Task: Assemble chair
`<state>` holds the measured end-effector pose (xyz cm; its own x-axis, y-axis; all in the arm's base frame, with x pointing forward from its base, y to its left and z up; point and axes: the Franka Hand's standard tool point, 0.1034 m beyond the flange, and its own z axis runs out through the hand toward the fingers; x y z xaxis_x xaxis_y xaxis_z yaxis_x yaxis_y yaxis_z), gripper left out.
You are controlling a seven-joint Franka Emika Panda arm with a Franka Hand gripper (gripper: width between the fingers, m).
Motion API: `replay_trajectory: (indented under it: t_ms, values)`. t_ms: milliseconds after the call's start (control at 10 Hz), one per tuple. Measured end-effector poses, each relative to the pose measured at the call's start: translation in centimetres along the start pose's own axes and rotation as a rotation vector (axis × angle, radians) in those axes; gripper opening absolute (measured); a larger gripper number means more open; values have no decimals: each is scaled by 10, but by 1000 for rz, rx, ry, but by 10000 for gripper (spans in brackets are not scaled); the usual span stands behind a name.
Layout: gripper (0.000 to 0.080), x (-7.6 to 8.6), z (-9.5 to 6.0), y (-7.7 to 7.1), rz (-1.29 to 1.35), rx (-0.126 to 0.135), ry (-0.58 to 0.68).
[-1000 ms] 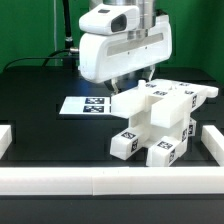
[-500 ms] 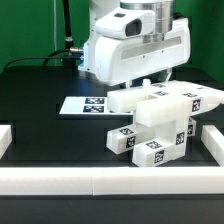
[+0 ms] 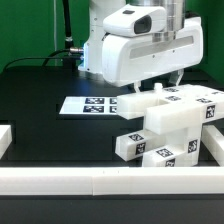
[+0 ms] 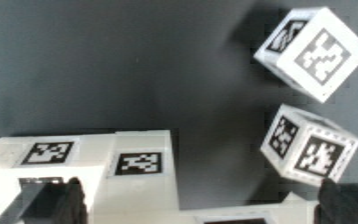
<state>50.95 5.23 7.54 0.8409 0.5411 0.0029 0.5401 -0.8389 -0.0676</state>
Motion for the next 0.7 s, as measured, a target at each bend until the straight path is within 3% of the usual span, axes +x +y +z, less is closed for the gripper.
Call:
replay_trajectory:
  t_ms: [300, 700]
  values:
    - [649, 9, 3, 3, 17, -7, 6]
    - [649, 8, 3, 4, 19, -6, 4]
